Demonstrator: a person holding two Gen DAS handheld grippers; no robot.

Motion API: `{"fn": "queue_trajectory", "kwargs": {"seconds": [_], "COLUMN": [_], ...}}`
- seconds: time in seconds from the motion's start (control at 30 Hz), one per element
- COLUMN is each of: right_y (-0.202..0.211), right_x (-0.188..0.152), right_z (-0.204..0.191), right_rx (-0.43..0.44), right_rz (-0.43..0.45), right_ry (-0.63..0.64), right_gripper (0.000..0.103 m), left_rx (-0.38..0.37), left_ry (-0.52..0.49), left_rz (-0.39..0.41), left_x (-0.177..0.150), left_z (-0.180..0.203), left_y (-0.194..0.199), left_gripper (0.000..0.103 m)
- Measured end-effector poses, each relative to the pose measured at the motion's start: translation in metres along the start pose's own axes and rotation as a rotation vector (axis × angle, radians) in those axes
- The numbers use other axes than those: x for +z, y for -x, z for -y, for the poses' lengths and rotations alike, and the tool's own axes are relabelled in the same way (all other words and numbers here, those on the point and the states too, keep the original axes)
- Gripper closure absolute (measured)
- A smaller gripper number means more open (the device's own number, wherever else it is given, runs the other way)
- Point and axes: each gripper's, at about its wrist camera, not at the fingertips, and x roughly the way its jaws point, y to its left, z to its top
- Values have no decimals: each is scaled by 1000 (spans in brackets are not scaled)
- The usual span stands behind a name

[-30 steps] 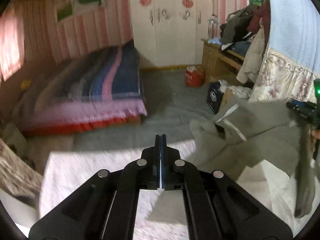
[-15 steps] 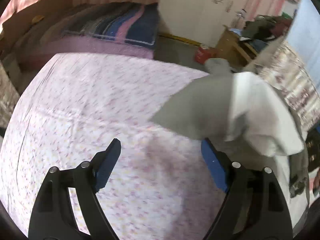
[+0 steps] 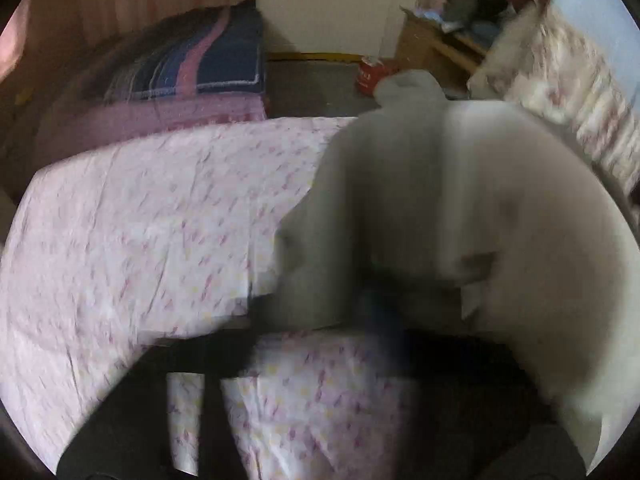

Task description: Fold large clothes

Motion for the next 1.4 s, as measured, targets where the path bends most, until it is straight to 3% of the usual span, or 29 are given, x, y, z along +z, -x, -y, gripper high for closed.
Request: {"fn": "queue_trajectory", "kwargs": {"seconds": [0.07, 0.17, 0.23, 0.33, 0.37, 0.4, 0.43, 0.47, 0.53, 0.57, 0.67, 0.87, 0.97, 1.07, 1.1, 1.13, 1.17, 1.23, 1.27, 1.33, 1.37, 1.4], "right_y": [-9, -17, -17, -18, -19, -21, -23, -24, -25, -26, -28, 33, 45, 37, 33, 31, 30, 41, 53, 69, 77, 88], "right_x": [4, 13, 19, 22, 22, 20, 18, 16, 11, 7, -14, -67, -88, -104, -107, -109, -109, -110, -111, -115, -118, -128], "right_z": [-4, -13, -19, -31, -35, -40, -43, -46, -50, -53, -58, -67, -84, -98, -96, -90, -81, -59, -48, -33, -25, -15], "right_rx": [7, 8, 24, 50, 56, 61, 60, 60, 65, 58, 23, 94, 127, -9, -57, -74, -61, -93, -115, -129, -119, -103], "right_rz": [-10, -8, 7, 14, 10, 3, -4, -12, -20, -29, -86, -42, -40, -37, -40, -40, -46, -20, 11, 21, 13, -34], "right_ry": [4, 12, 4, 3, 6, 10, 12, 14, 21, 35, 57, -8, 30, 117, 129, 107, 71, -24, -62, -108, -127, -140], "right_gripper": [13, 13, 13, 13, 13, 13, 13, 13, 13, 13, 13, 8, 8, 9, 10, 32, 65, 76, 77, 70, 41, 18], "left_rx": [49, 141, 146, 255, 269, 285, 312, 327, 312, 289, 235, 169, 118, 78, 69, 55, 42, 51, 52, 62, 61, 64], "left_ry": [-62, -89, -97, -206, -207, -199, -189, -161, -87, -17, 87, 89, 122, 147, 152, 154, 164, 177, 176, 173, 177, 178], "left_rz": [55, 206, 282, 316, 277, 245, 228, 200, 176, 167, 188, 178, 142, 111, 106, 101, 97, 108, 115, 126, 125, 128], "left_x": [11, 43, 63, 72, 71, 68, 62, 53, 37, 26, -11, -99, -138, -191, -204, -217, -235, -260, -272, -289, -294, -298], "left_z": [9, -1, -7, 2, 2, 0, -3, -11, -27, -38, -44, -2, 14, 32, 36, 39, 45, 53, 58, 64, 62, 64], "left_y": [4, 26, 44, 53, 44, 37, 32, 26, 29, 36, 69, 133, 154, 179, 184, 189, 196, 208, 212, 216, 219, 220], "left_gripper": [97, 96, 93, 83, 77, 71, 57, 48, 40, 29, 11, 3, 3, 3, 3, 3, 3, 3, 3, 3, 3, 3]}}
